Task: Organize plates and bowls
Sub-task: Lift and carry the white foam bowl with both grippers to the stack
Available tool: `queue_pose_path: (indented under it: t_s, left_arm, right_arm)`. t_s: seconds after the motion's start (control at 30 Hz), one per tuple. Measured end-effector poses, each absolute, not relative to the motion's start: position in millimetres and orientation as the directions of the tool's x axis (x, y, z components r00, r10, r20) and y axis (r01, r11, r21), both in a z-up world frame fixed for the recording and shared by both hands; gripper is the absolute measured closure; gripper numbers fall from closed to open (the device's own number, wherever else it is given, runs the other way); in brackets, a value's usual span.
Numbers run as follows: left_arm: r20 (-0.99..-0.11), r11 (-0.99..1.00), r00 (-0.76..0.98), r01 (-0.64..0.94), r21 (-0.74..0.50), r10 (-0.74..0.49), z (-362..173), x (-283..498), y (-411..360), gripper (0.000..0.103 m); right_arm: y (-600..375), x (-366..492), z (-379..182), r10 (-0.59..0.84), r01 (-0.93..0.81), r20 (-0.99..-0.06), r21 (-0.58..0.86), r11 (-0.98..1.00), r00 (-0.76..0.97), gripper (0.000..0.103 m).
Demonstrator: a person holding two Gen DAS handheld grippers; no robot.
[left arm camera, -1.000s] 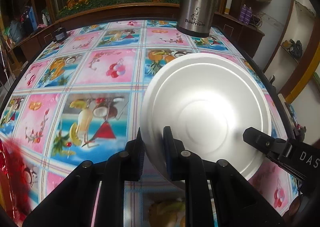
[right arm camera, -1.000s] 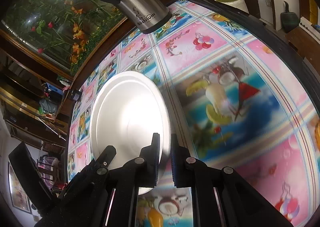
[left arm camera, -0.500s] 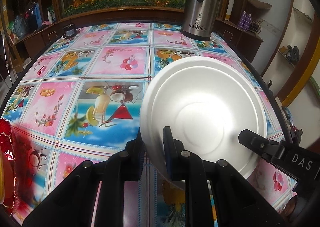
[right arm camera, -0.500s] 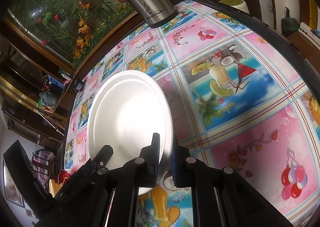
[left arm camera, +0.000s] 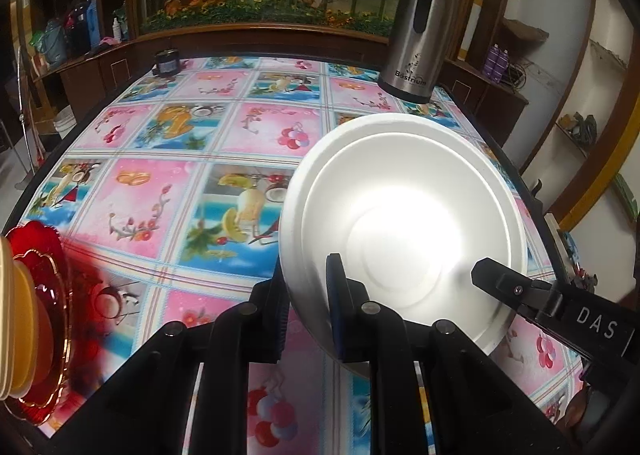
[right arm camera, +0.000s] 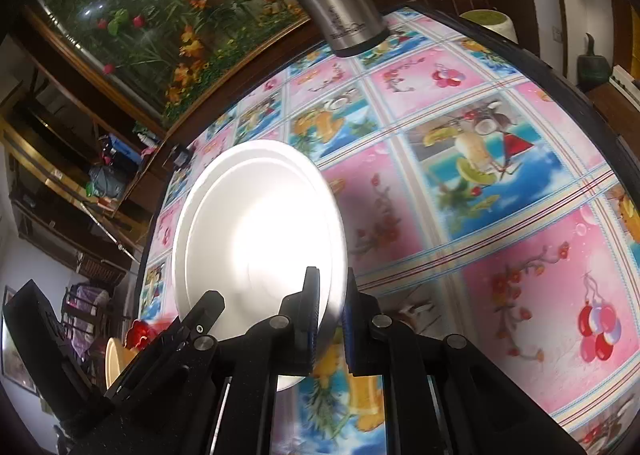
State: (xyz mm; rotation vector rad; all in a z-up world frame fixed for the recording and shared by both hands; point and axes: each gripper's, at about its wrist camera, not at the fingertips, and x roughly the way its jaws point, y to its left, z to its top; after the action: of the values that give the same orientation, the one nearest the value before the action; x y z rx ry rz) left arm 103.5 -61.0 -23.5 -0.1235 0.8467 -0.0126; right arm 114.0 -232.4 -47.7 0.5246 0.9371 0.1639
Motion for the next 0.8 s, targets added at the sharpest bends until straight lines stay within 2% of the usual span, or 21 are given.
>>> queue_pose_path:
  t_s: [0.8]
  left_arm:
    - [-0.729, 0.985, 0.684, -0.119, -0.128, -0.012, -4, 57, -1, 0.088]
  right_arm:
    - [-169, 85, -22, 0.431, -0.069, -0.699, 0.481, 0.874, 0.571, 0.093]
